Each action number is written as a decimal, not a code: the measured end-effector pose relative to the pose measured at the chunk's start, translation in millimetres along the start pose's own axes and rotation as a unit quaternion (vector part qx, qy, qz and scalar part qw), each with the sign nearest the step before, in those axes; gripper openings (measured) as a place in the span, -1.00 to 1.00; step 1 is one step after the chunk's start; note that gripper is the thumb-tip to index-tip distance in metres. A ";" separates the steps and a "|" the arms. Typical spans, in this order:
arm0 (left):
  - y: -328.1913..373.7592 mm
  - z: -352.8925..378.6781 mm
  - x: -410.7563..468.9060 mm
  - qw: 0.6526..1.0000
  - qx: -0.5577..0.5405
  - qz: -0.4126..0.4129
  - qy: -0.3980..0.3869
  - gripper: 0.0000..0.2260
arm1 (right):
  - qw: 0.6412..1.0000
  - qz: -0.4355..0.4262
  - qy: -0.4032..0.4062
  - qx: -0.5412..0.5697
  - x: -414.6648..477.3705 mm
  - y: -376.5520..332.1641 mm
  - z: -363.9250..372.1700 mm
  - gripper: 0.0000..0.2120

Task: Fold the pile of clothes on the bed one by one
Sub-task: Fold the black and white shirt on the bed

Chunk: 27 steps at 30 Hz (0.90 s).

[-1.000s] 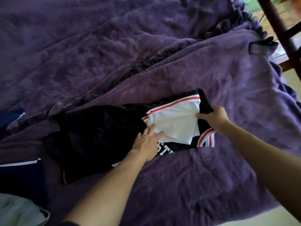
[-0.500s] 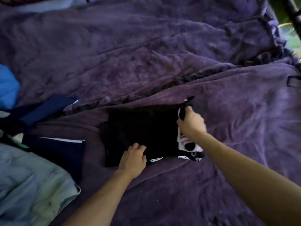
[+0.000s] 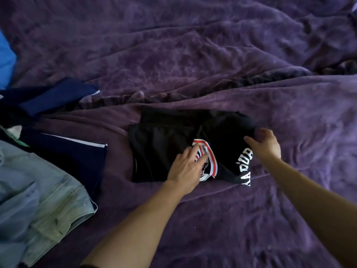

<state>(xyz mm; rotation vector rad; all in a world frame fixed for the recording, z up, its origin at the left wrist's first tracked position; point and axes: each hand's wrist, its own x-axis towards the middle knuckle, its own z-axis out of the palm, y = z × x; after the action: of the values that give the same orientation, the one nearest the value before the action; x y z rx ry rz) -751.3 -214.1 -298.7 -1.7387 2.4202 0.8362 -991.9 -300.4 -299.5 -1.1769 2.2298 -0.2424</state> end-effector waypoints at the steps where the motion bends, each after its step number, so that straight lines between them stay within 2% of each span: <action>1: 1.1 5.7 9.1 1.000 0.008 0.007 -0.026 -0.56 | 0.998 0.034 -0.044 0.042 4.5 5.3 3.1 -0.52; 4: -4.8 25.5 21.4 0.984 0.027 -0.012 -0.178 -0.58 | 0.967 0.126 -0.151 0.162 4.4 11.4 18.6 -0.62; 6: -11.4 31.0 16.0 0.975 0.022 -0.022 -0.218 -0.61 | 0.966 0.109 -0.161 0.168 -0.8 9.4 24.0 -0.65; 8: -18.1 28.6 3.5 0.982 -0.019 -0.032 -0.187 -0.61 | 0.973 0.060 -0.139 0.174 -12.6 -1.9 21.9 -0.59; 10: -28.9 19.6 -16.0 0.988 -0.074 -0.067 -0.117 -0.60 | 0.982 0.003 -0.119 0.149 -34.5 -26.3 18.8 -0.53; 14: -67.7 -4.4 -70.3 0.968 -0.143 -0.206 -0.028 -0.66 | 0.987 -0.083 -0.104 0.086 -88.6 -95.3 33.2 -0.46; 19: -118.2 -21.8 -131.8 0.933 -0.170 -0.317 0.015 -0.73 | 0.977 -0.112 -0.174 0.042 -132.8 -174.4 110.1 -0.45; 22: -141.5 -23.0 -152.5 0.921 -0.173 -0.346 0.036 -0.73 | 0.947 -0.099 -0.306 0.021 -150.0 -192.5 161.9 -0.30; 24: -153.2 -23.2 -157.1 0.917 -0.177 -0.355 0.050 -0.73 | 0.926 -0.090 -0.367 -0.002 -154.7 -192.4 180.2 -0.29; 26: -158.9 -26.5 -149.6 0.918 -0.172 -0.351 0.071 -0.72 | 0.926 -0.112 -0.359 0.000 -151.6 -184.7 178.6 -0.40; 27: -159.9 -29.3 -142.1 0.922 -0.161 -0.342 0.087 -0.71 | 0.934 -0.148 -0.327 0.004 -147.7 -179.4 171.9 -0.49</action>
<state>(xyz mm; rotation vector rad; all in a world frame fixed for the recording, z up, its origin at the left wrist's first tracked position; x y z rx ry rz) -548.8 -140.0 -288.8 -2.6262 1.5757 1.0301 -704.6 -269.0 -300.2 -1.3457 1.4733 0.0287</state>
